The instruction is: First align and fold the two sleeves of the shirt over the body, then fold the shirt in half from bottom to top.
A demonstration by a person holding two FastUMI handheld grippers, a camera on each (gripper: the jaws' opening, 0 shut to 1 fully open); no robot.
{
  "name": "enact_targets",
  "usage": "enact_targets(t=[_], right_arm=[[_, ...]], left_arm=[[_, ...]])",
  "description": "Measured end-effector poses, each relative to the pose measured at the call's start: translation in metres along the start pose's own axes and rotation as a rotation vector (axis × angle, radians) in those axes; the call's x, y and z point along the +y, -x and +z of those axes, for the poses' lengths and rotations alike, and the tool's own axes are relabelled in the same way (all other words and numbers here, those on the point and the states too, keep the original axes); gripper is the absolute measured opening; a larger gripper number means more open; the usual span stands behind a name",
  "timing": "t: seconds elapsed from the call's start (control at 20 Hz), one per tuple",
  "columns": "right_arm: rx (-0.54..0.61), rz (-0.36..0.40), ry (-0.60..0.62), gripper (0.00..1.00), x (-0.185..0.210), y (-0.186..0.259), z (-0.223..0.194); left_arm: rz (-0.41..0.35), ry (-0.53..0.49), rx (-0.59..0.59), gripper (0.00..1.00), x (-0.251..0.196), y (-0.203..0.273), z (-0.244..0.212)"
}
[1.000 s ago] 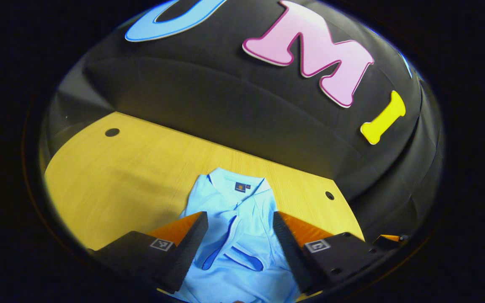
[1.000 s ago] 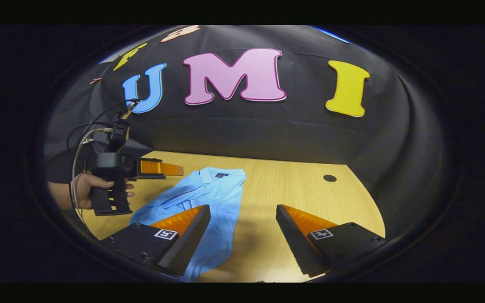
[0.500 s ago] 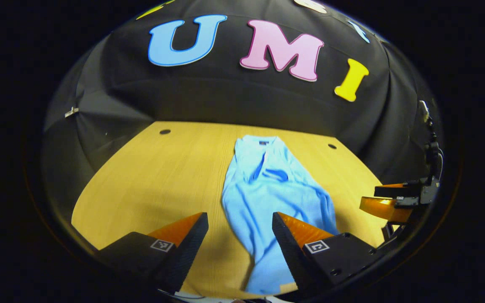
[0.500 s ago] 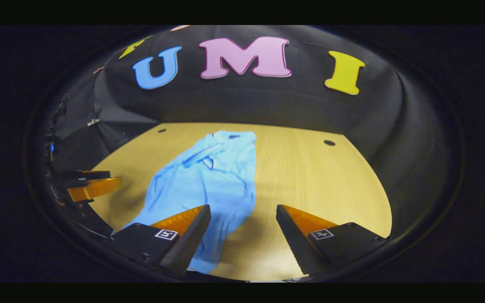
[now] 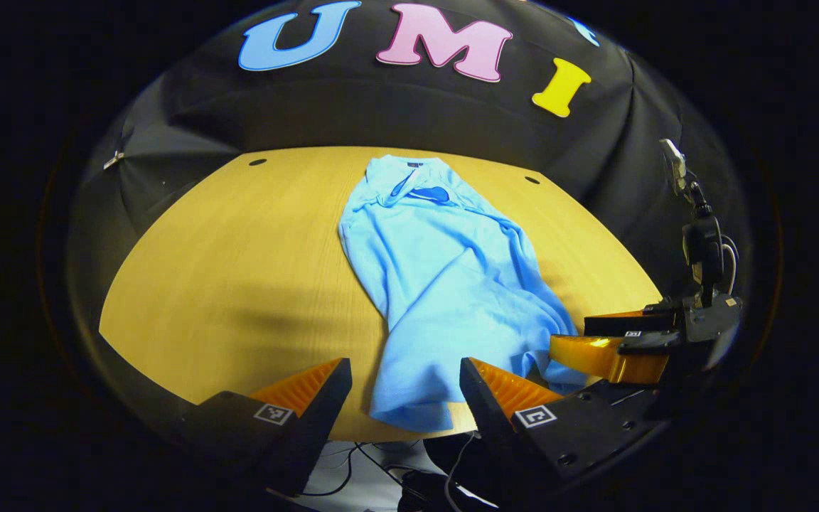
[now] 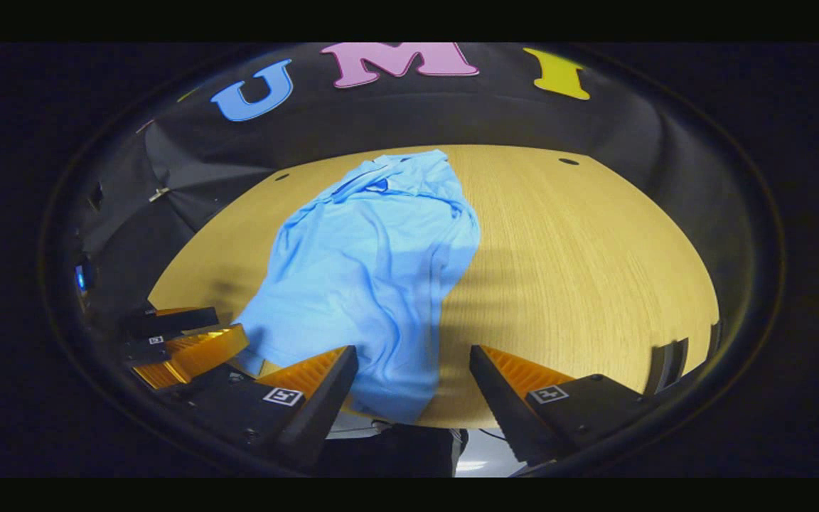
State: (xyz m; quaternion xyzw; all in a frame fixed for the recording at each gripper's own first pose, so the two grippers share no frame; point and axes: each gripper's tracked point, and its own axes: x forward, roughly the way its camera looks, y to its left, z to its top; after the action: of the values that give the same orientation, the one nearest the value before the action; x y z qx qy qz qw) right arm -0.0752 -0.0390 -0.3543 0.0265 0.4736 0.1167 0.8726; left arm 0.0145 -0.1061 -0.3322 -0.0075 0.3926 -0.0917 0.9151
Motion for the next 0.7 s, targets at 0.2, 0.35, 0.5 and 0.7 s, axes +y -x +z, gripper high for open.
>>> enact_targets(t=[0.2, 0.35, 0.5, 0.7], right_arm=[[-0.024, -0.042, 0.061, 0.92, -0.003, -0.010, 0.008], [-0.018, -0.057, 0.138, 0.84, -0.002, -0.010, 0.006], [0.000, -0.031, 0.147, 0.51, 0.007, -0.016, 0.004], [0.040, -0.016, 0.196, 0.14, 0.010, -0.016, 0.005]], left_arm=[[0.031, -0.002, 0.065, 0.94, 0.000, -0.022, -0.014], [0.085, -0.079, 0.065, 0.79, 0.007, -0.027, -0.011], [0.061, -0.108, 0.046, 0.51, -0.003, -0.031, -0.009], [0.054, -0.088, 0.034, 0.12, -0.010, -0.032, -0.007]])
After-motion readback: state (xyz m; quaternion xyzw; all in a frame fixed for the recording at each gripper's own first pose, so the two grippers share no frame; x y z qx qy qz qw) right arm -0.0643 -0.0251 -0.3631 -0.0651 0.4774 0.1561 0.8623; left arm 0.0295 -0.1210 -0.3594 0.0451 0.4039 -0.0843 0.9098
